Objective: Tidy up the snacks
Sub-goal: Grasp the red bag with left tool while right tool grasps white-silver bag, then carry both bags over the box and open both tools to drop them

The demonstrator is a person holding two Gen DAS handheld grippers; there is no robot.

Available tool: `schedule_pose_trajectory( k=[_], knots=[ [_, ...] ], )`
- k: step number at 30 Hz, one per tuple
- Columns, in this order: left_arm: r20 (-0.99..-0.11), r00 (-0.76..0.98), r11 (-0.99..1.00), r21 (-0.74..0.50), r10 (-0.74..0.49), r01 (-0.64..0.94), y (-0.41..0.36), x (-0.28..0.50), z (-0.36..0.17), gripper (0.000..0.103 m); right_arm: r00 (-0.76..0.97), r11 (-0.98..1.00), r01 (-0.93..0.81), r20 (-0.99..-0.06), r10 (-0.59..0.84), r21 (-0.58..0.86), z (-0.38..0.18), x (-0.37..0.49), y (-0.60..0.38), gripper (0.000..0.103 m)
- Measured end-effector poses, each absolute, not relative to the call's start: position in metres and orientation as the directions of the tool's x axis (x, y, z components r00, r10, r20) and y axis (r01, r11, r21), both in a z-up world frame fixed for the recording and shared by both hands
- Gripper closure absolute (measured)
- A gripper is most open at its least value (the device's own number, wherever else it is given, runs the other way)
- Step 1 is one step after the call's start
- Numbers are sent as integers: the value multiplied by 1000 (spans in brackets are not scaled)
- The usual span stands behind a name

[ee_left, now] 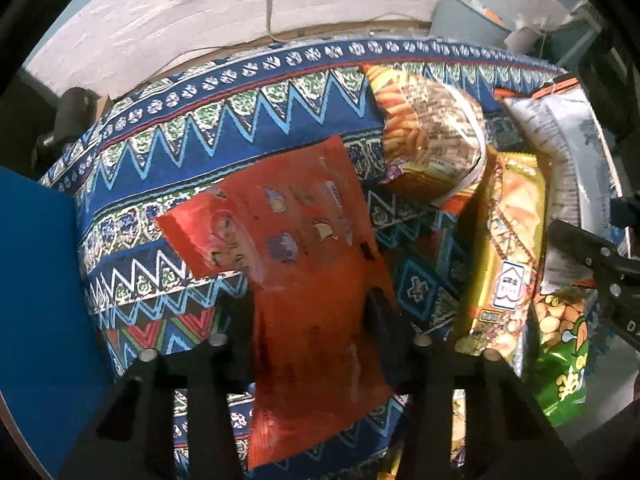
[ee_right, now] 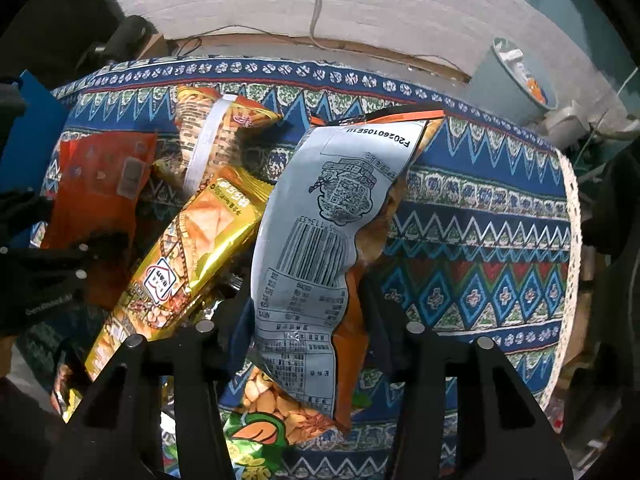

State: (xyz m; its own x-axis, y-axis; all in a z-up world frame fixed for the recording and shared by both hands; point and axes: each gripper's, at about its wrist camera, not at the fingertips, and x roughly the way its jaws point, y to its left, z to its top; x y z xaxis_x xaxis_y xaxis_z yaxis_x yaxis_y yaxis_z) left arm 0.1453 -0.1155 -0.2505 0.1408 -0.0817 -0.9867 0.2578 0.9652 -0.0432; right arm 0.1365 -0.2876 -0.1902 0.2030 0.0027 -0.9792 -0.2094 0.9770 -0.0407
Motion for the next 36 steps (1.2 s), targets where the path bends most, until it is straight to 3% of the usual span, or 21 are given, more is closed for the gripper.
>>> schedule_pose_trajectory(
  k=[3, 7, 28, 36],
  knots=[
    [-982, 158, 962, -56, -101, 266, -112, 141, -242, 71, 219, 973, -224, -976, -2, -52, -184, 135, -285, 60],
    [-975, 198, 955, -37, -99, 294, -110, 139, -227, 77, 251, 970, -236, -968, -2, -63, -172, 133, -283, 61],
    [-898, 439, 910, 166, -20, 381, -94, 91, -140, 78, 337, 944, -322, -940, 47, -69, -114, 115, -247, 62],
    [-878, 477, 912, 180, -19, 368, -84, 80, -116, 78, 363, 935, -352, -927, 91, -46, -94, 111, -232, 62]
  ],
)
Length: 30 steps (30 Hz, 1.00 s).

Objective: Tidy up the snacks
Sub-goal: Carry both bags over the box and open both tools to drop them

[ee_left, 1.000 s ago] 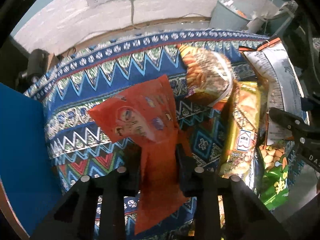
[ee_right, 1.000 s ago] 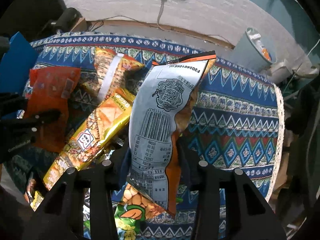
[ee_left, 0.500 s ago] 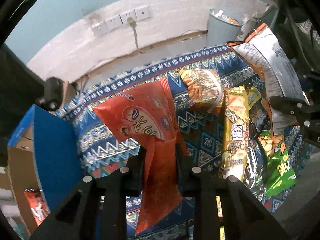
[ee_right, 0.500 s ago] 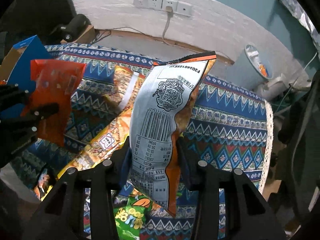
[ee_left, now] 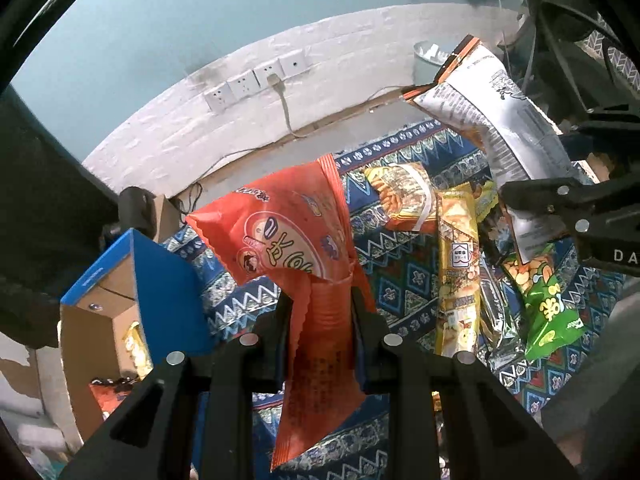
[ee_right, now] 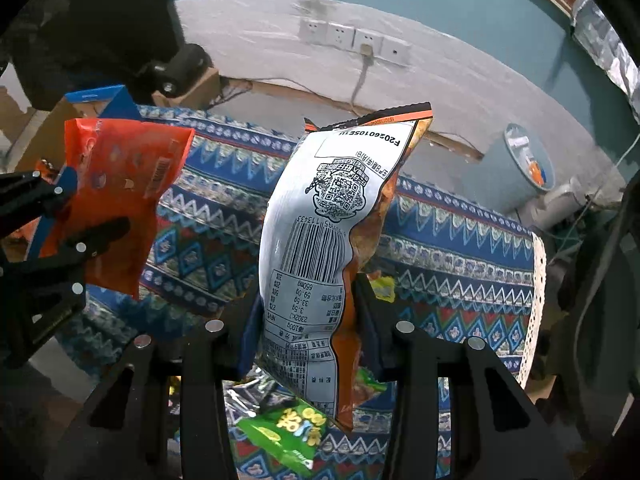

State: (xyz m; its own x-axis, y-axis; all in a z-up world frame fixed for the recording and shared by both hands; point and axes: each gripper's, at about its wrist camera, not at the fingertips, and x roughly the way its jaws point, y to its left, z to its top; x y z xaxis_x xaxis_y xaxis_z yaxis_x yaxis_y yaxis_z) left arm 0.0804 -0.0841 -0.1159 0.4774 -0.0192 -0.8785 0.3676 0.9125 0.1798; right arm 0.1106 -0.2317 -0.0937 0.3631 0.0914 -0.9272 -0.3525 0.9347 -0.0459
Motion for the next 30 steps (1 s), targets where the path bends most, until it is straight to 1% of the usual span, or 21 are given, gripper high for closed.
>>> schedule_pose_trajectory(
  k=[17, 26, 30],
  knots=[
    [-822, 569, 938, 213, 21, 273, -28, 60, -66, 78, 377, 896, -443, -904, 202, 15, -61, 105, -171, 62],
    [-804, 594, 969, 159, 16, 189, 28, 50, -47, 78, 365, 859, -511, -896, 254, 35, -50, 107, -122, 62],
    [-798, 601, 976, 160, 38, 151, 51, 44, -46, 78, 354, 842, -538, -894, 276, 47, -47, 109, -97, 62]
  ],
)
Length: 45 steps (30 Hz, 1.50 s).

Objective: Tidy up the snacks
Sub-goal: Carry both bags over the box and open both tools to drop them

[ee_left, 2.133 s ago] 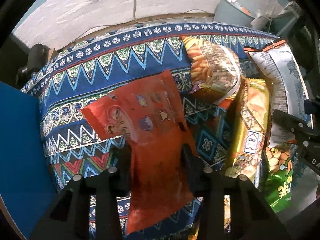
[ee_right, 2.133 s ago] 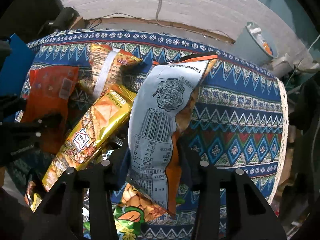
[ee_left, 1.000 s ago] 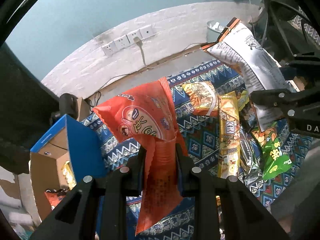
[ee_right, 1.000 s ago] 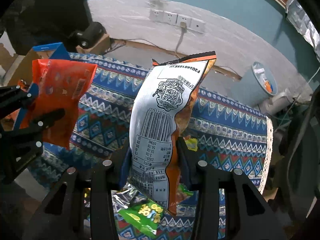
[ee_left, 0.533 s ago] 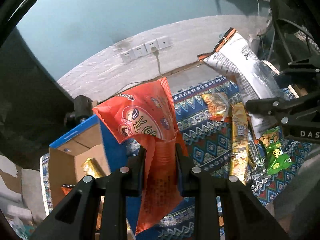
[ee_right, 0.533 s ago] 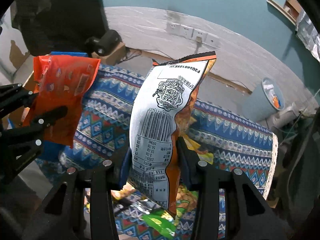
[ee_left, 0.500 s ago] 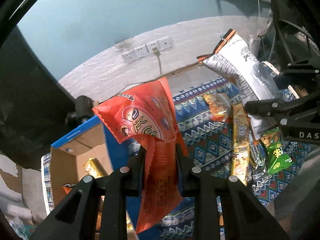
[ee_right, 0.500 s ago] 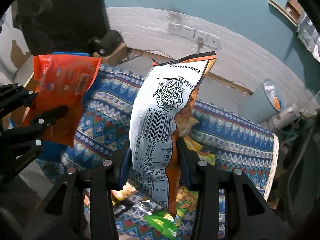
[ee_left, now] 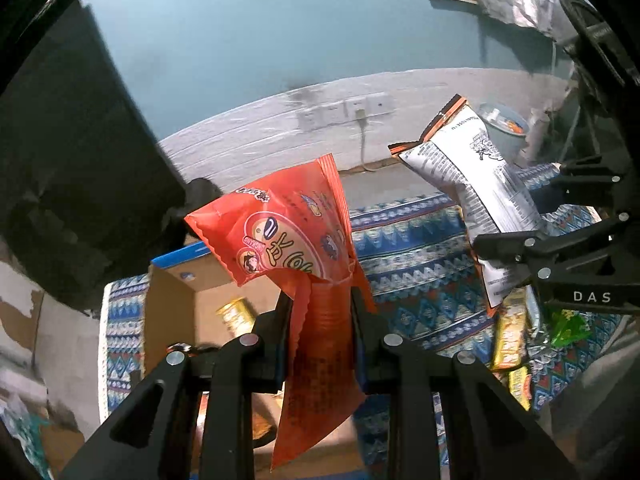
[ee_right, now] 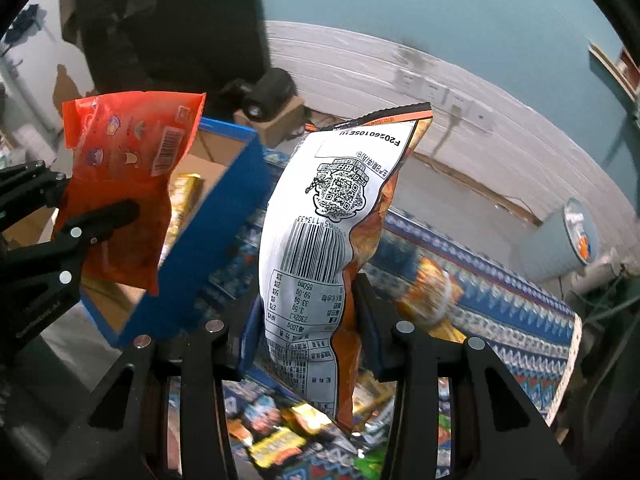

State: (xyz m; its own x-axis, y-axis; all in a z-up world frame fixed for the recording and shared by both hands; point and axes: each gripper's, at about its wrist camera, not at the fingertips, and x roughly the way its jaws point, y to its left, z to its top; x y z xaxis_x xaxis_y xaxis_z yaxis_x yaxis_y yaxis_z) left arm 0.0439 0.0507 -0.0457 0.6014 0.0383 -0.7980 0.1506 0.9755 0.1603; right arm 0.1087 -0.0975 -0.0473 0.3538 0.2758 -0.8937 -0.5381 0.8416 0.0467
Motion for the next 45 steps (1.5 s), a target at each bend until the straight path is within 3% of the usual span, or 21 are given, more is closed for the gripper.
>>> schedule_pose_trajectory(
  k=[17, 33, 35, 37, 39, 41, 45],
  knots=[
    [-817, 565, 989, 148, 113, 15, 141, 20, -65, 78, 262, 735, -670, -892, 367, 105, -47, 103, 17, 61],
    [-889, 437, 991, 124, 134, -52, 184, 16, -111, 76, 99, 692, -691, -920, 380, 211, -88, 101, 80, 58],
    [-893, 424, 988, 138, 152, -64, 184, 17, -115, 72, 109, 695, -690, -921, 373, 200, -88, 99, 80, 53],
    [-886, 428, 984, 163, 180, -76, 183, 17, -114, 50, 110, 699, -686, -921, 374, 202, -86, 100, 78, 53],
    [-878, 442, 983, 168, 186, -81, 181, 16, -110, 35, 119, 707, -679, -919, 375, 201, -84, 101, 75, 51],
    [-872, 454, 983, 163, 181, -80, 180, 16, -106, 33, 125, 713, -672, -917, 378, 202, -81, 103, 72, 45],
    [-878, 449, 986, 149, 167, -74, 176, 17, -105, 28, 139, 728, -657, -917, 374, 197, -76, 104, 61, 43]
  ],
)
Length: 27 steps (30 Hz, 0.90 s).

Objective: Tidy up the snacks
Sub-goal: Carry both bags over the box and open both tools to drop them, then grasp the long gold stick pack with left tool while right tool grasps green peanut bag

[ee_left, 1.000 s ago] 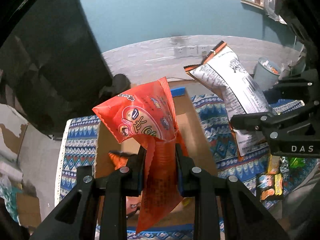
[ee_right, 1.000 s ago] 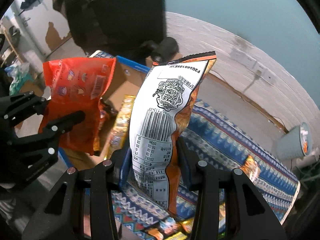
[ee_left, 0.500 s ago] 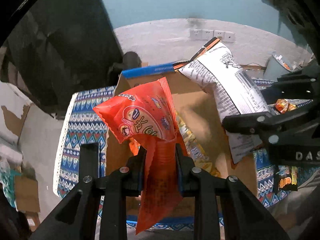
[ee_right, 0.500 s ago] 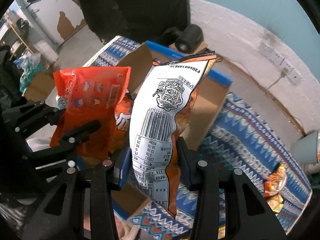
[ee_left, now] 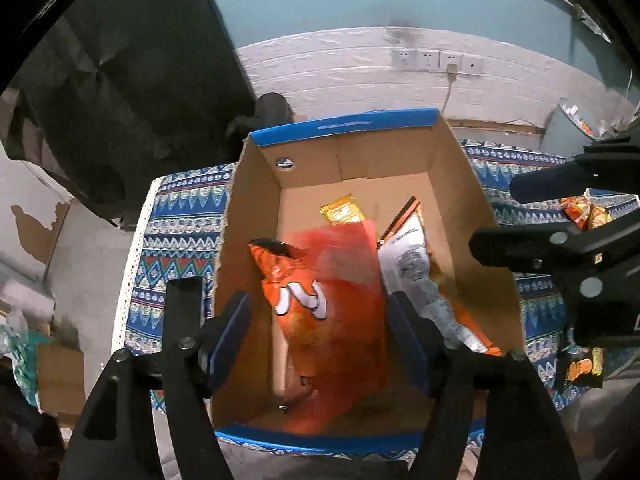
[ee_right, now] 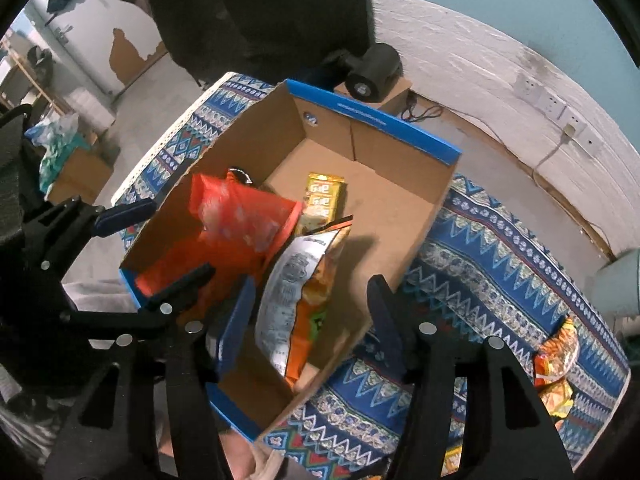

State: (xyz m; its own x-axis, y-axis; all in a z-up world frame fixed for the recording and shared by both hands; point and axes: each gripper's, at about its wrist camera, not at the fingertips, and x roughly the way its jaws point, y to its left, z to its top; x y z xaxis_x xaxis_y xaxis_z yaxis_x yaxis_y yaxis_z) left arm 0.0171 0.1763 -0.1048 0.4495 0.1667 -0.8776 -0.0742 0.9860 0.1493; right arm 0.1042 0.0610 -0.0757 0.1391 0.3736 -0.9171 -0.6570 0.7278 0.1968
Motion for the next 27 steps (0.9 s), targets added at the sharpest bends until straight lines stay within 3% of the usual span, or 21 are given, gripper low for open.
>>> schedule_pose_trajectory(
  k=[4, 27],
  knots=[
    [-884, 446, 990, 122, 138, -65, 168, 20, -103, 27, 167, 748, -642, -920, 354, 170, -71, 103, 44, 36],
    [-913, 407, 975, 108, 21, 193, 34, 37, -106, 25, 229, 882, -462, -949, 215, 89, -77, 98, -115, 28]
  ],
)
